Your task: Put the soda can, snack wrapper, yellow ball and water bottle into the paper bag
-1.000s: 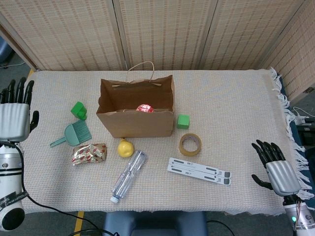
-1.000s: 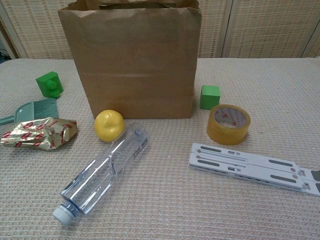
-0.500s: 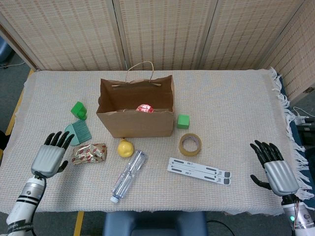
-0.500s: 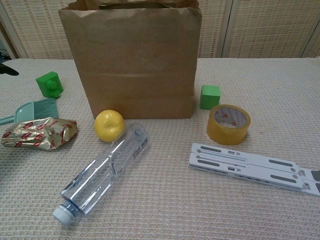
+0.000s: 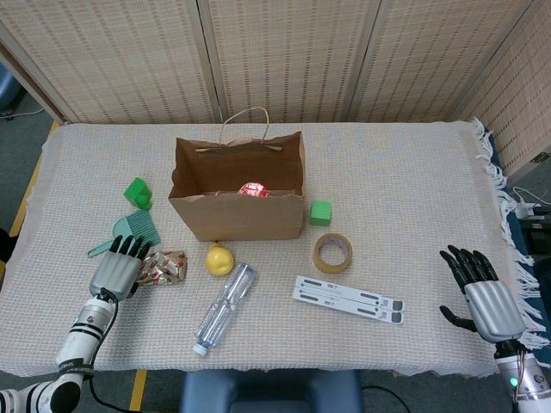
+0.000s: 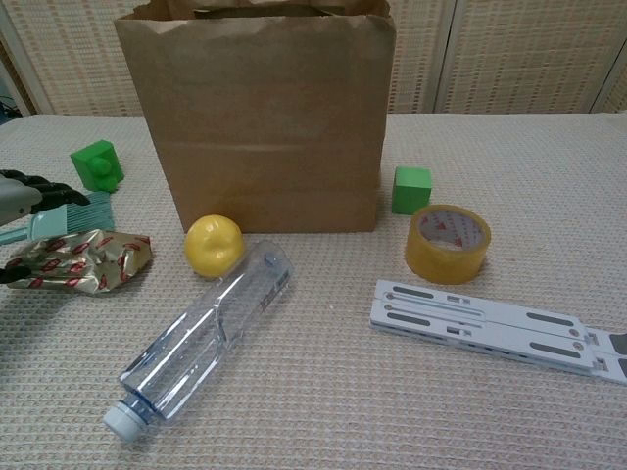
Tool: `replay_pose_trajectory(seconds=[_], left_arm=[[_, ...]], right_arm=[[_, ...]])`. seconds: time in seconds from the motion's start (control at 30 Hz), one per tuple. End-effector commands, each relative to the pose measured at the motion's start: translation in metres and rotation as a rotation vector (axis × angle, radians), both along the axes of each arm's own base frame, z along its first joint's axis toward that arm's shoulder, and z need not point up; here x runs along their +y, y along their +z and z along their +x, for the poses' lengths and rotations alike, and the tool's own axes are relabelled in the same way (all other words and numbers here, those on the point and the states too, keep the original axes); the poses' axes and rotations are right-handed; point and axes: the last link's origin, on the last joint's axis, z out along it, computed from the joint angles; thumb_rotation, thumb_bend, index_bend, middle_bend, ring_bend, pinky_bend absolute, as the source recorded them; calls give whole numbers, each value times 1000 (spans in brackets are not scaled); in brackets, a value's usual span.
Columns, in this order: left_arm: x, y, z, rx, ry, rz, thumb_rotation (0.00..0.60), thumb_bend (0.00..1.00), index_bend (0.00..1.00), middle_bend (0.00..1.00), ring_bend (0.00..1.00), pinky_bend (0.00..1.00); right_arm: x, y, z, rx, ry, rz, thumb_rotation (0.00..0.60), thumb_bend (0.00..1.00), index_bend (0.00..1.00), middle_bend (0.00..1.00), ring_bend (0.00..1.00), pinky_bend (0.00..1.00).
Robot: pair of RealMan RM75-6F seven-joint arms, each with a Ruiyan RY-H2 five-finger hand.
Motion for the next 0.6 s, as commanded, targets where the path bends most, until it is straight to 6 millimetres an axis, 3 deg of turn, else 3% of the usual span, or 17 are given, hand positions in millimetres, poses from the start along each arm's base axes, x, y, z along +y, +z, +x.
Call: replay_pose_trajectory(seconds=[0.03, 0.27, 0.37, 0.47, 0.6], left_arm=[[9, -10, -5, 29, 23, -14, 600, 332, 0, 0, 0, 56], [7, -13, -19, 80, 94, -38, 600, 336, 0, 0, 0, 92], [5, -10, -17, 80, 95, -38, 600, 369, 111, 33, 59, 275], [1, -7, -16, 98, 88, -49, 600, 458, 387, 320, 360, 560], [-5, -7, -18, 114, 102, -65, 600, 559, 568, 565, 574, 731]], right_arm=[[0, 0, 0, -1, -1, 1, 600, 128, 0, 0, 0, 0], [-1, 0, 0, -4, -7, -4, 600, 127, 0, 0, 0, 0], [-1, 0, 0, -3, -7, -5, 600, 128, 0, 0, 0, 0], [-1, 0, 0, -4, -8, -5, 600, 128, 0, 0, 0, 0], [-1, 1, 0, -7, -6, -11, 600, 127, 0, 0, 0, 0]])
